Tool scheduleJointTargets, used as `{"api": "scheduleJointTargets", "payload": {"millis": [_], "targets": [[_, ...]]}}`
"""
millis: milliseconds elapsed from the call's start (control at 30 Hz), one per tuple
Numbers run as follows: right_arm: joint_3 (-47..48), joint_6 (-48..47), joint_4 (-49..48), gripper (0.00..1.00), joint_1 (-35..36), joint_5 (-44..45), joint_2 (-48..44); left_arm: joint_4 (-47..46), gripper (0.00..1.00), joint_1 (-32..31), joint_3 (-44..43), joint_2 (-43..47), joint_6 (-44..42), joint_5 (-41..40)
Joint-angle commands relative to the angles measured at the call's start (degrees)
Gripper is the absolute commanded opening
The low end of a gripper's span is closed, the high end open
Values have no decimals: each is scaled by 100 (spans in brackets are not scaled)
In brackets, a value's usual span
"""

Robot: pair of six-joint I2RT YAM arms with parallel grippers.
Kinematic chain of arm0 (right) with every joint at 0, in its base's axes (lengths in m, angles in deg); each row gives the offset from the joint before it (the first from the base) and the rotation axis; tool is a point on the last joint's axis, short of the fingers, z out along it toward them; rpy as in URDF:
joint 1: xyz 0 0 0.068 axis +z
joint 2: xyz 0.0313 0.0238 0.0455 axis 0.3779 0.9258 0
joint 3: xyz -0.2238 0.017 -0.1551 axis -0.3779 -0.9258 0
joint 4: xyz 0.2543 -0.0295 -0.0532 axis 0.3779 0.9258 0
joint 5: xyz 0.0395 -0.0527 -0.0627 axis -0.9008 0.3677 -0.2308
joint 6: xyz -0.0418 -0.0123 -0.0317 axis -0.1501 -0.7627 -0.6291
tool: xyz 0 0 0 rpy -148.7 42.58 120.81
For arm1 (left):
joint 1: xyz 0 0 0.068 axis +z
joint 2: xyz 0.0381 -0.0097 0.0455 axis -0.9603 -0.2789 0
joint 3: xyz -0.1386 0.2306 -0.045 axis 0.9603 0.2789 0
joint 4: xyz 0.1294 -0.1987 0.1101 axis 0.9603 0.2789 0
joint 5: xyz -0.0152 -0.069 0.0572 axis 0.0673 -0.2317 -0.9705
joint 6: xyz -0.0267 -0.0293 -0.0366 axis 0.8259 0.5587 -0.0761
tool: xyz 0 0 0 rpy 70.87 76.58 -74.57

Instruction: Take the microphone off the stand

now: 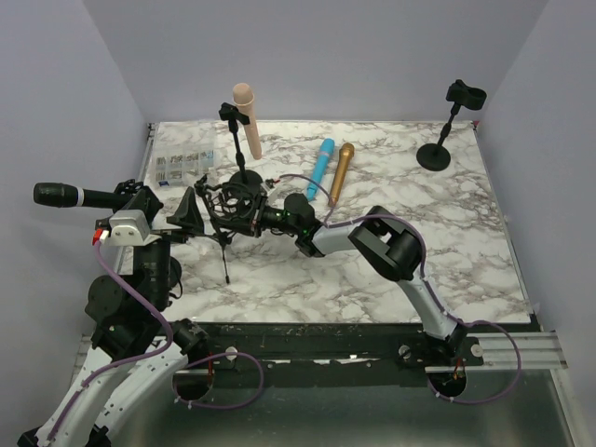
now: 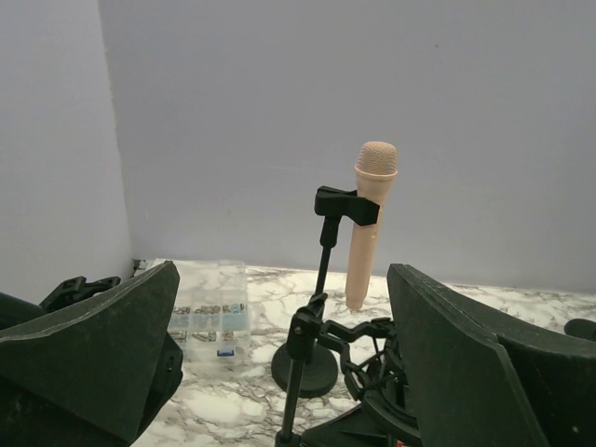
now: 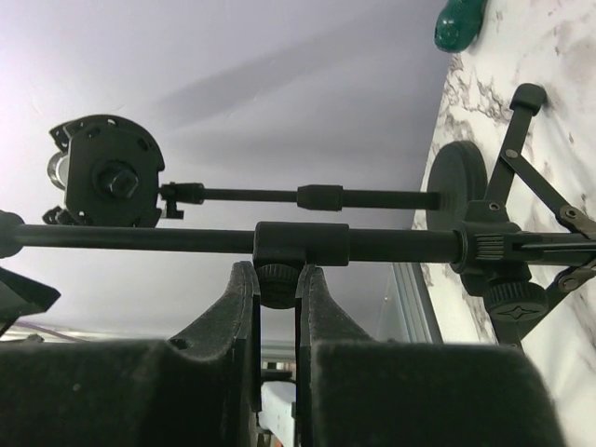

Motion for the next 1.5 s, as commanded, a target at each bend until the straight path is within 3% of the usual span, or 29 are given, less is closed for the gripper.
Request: {"api": "scheduleJointTargets", "payload": {"millis": [0,300,500,600,900,1167,1233,1467], "targets": [[-766,-538,119,1,-46,-53,-405,0,98,-19,-39,-54,-43,-87],[-2404,-1129,-52,1,-287,77,-1475,25,98,-28,-48,-157,-23,-67],[-3262,-2436,772,1,-345,706,-2250,43,98,-27,-55,-206,9,-37],[-3428,-3447,1567,1,-345,1362,-2671,49,98,-29,-56,-237,27,-19],[-3360,-6061,2634,1,-176,2725,-3305,72,98,-29,-65,-284,36,-18],[-3444,-6526,2697,1,-133,3098,-3569,77,98,-27,-65,-334,27,-18],[-3554,-6336,2431,8,-142,2820,-3606,73,98,-27,-65,-344,27,-12],[-3522,-5324,2177,49,-156,1870,-3669,78,98,-27,-65,-377,45,0]]}}
